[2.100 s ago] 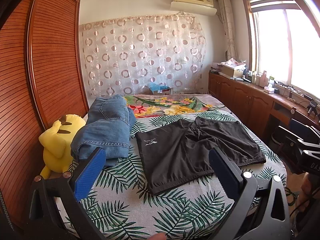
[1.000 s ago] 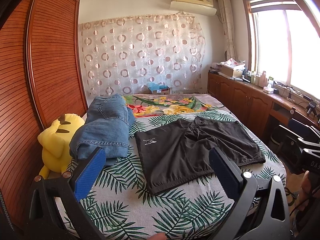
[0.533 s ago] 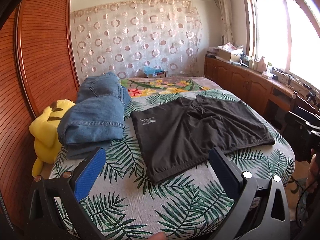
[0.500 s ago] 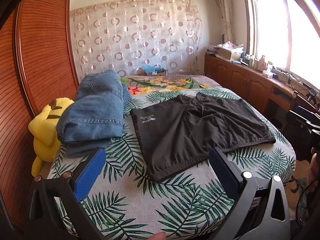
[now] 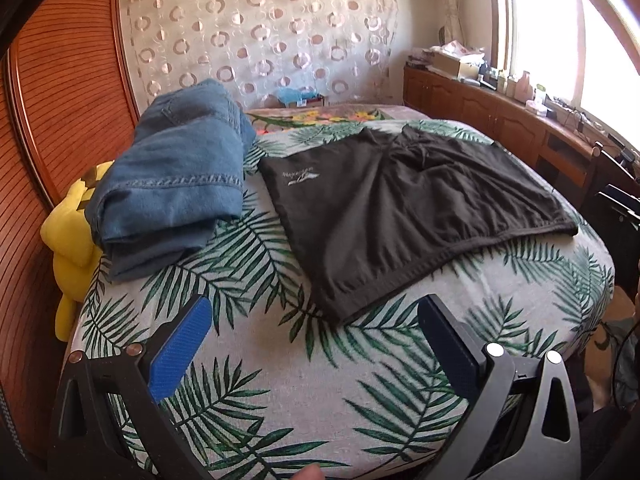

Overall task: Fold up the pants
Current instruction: 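Lower both grippers to the black shorts' leg hem and close them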

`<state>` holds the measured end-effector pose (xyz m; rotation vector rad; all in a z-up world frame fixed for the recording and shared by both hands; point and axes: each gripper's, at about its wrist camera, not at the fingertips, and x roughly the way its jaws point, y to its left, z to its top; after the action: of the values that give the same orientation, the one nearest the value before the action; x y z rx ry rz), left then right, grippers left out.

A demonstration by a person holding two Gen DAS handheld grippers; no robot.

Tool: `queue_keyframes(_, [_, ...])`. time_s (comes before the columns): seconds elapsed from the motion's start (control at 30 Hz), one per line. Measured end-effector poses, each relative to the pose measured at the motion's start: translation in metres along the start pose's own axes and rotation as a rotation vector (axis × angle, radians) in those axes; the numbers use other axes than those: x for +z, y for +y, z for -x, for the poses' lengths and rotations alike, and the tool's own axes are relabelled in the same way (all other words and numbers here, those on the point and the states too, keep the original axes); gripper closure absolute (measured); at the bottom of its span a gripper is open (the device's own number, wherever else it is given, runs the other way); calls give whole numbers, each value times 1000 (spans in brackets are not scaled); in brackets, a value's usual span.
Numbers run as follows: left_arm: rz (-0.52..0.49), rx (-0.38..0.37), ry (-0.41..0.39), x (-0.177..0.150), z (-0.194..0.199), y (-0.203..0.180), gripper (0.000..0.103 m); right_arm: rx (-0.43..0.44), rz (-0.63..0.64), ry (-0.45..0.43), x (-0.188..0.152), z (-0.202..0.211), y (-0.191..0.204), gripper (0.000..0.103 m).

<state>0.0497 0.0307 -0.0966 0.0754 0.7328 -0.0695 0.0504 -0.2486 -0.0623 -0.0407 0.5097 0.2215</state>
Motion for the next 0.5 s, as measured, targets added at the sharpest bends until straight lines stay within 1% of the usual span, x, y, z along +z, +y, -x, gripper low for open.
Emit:
queue_keyframes(0.03, [-2,-1,13,-3,-3,2,0,-2,-2,12,0,-1,-2,13])
queue_keyframes(0.17, [-10,-8,54,-9,-14,8,1,9,-6,66,-1,-5,-14,23])
queue_keyframes(0.3, [-16,-17,81,-11,-21,11,9,-3,8,111,0,-6,-18,32])
queue_keyframes(0.33, [-18,-24,83,-12,-22,11,11,-7,8,118,3,-5,-19,32])
queue_keyframes(0.4, [-17,-34,90,-11,-24,12,19,-17,1,130,4,-2,-24,34])
queue_keyframes(0.43, [-15,-40,91,-11,-25,13,21,-20,-4,136,7,0,-26,34])
queue_keyframes(0.5, [-11,-55,93,-11,-26,14,29,-30,-10,145,6,4,-29,37])
